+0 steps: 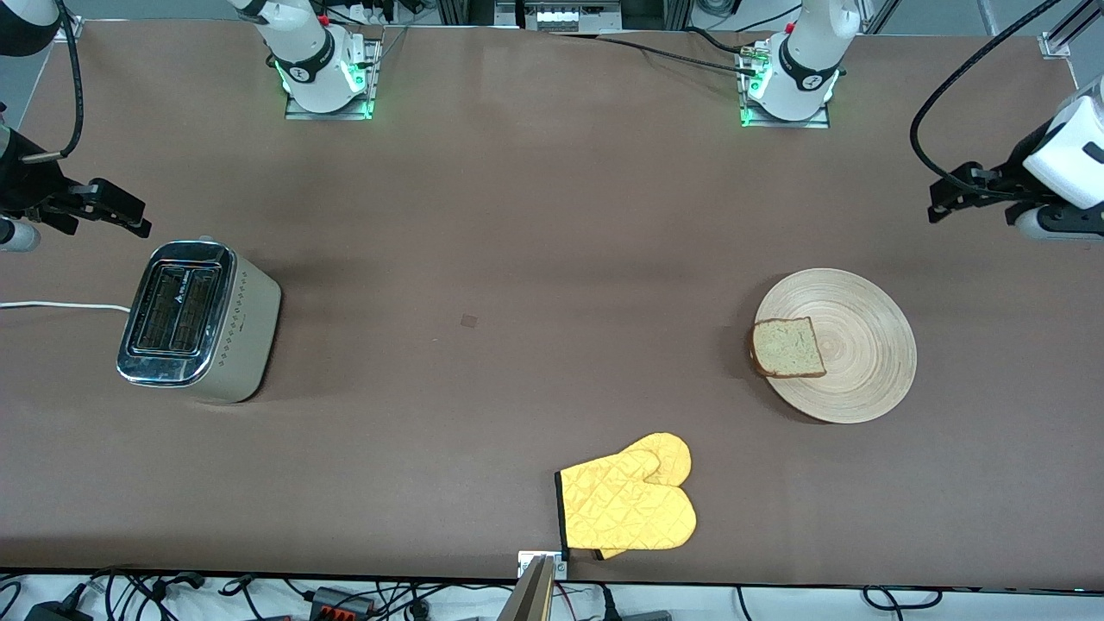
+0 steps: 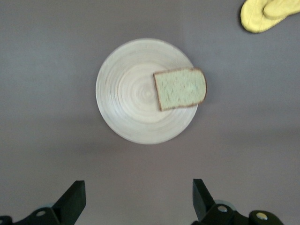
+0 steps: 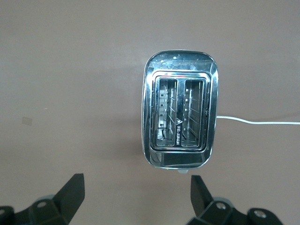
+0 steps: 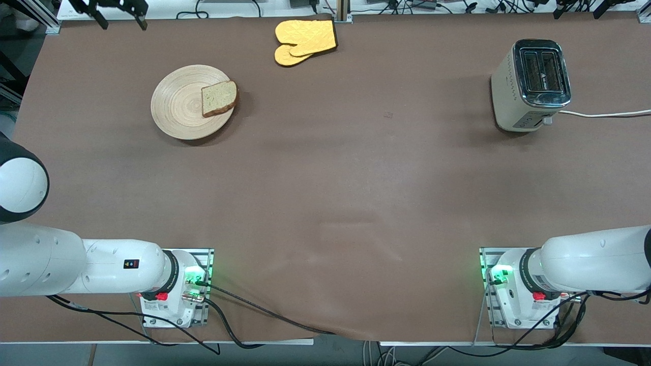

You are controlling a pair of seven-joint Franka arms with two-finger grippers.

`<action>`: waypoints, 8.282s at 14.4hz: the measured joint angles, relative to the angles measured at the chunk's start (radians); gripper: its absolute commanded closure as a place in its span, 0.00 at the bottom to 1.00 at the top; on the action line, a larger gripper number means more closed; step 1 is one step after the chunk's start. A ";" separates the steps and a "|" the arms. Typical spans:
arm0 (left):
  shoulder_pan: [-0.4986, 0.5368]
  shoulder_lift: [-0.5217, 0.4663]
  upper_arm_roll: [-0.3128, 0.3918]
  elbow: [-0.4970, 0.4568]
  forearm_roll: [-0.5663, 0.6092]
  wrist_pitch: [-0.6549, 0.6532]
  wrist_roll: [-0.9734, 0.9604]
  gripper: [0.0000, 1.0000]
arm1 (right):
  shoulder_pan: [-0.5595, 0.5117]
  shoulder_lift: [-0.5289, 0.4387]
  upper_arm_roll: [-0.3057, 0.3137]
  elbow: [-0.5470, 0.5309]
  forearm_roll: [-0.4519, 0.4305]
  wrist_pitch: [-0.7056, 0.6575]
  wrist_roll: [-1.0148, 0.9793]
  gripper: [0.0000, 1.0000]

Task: Move plate and put bread in toaster
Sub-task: 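Move the left gripper out toward the wooden plate's rim, then lower the left gripper and grasp the wooden plate's rim, then slide the plate toward the toaster with the left gripper, then release the plate with the left gripper while the right gripper reaches the bread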

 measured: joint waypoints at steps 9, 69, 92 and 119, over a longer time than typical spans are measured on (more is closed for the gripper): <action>0.001 0.082 0.001 0.001 0.000 -0.230 0.001 0.00 | 0.000 0.000 0.000 0.000 0.000 0.002 0.000 0.00; 0.302 0.919 -0.257 0.230 -0.760 0.062 0.784 0.99 | 0.005 0.020 0.008 0.001 0.001 0.022 0.000 0.00; -0.085 0.940 -0.311 0.050 -1.102 0.614 0.735 0.00 | 0.289 0.351 0.016 0.030 0.032 0.148 0.042 0.00; 0.101 0.619 -0.276 0.541 0.428 -0.138 0.373 0.00 | 0.366 0.628 0.016 -0.048 0.595 0.314 -0.093 0.31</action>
